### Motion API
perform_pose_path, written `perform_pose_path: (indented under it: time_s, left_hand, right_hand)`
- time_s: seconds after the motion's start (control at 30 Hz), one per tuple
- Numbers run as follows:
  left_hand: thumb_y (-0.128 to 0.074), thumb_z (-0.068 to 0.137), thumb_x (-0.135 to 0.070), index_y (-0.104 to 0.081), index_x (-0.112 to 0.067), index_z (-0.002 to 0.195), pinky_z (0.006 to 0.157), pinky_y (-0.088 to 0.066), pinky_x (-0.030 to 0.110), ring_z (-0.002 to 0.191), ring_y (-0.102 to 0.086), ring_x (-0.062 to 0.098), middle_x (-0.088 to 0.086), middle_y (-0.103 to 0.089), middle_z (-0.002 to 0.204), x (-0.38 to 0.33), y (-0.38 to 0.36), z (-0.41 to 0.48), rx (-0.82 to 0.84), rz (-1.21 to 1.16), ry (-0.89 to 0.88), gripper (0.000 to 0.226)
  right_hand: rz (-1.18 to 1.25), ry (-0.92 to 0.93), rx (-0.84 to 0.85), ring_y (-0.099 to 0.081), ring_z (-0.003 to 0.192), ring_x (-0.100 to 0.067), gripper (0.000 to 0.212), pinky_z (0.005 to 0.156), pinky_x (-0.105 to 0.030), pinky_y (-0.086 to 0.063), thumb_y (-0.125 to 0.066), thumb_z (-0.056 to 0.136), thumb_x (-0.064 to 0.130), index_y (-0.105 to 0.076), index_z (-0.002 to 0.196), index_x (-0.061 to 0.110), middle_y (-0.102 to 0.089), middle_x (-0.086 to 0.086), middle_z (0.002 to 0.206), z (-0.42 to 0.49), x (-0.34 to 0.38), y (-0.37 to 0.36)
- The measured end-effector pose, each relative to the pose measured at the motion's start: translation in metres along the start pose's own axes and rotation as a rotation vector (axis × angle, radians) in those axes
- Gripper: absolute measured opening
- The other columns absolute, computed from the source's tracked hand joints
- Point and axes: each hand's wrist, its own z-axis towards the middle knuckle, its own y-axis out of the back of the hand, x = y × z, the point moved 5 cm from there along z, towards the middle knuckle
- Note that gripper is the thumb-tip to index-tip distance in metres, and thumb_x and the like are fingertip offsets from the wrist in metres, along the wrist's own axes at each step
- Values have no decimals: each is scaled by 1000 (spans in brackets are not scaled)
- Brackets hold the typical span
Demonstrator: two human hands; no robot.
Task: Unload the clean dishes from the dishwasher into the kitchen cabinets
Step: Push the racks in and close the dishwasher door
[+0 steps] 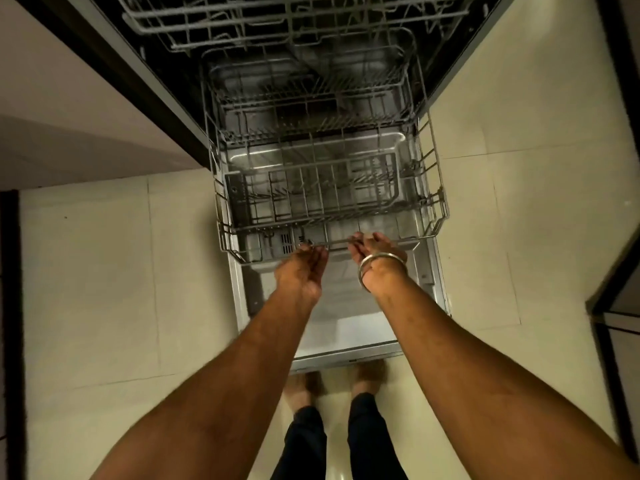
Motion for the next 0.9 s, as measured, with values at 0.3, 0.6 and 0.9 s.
perform_pose_path:
  time_s: [0.3,0.6,0.9]
  left_hand:
    - [-55,99,6,-62,-4,81,60,-64,32,68,-71,23,13,-69,69,-38,-53,31,71,19,-83,21]
    - [-52,103,-3,-56,-2,137,83,-63,34,107,-72,23,17,-69,123,-79,-110,46,173,171,-220,34]
    - [-55,100,-3,-61,-14,132,92,-59,53,113,-68,21,12,-71,121,-98,-146,46,191,175,-247,34]
  right_hand:
    - [-70,45,115,-70,75,-35,32,69,-41,-60,-58,92,-13,-55,119,5,-67,-33,108,33,31,-63]
    - [-219,100,222,-69,76,-31,25,55,-32,-60,-64,90,-10,-61,108,7,-69,-22,95,61,68,-127]
    - [-372,102,265,-63,49,-14,8,51,-28,-54,-60,97,0,-60,99,7,-64,-8,74,85,89,-180]
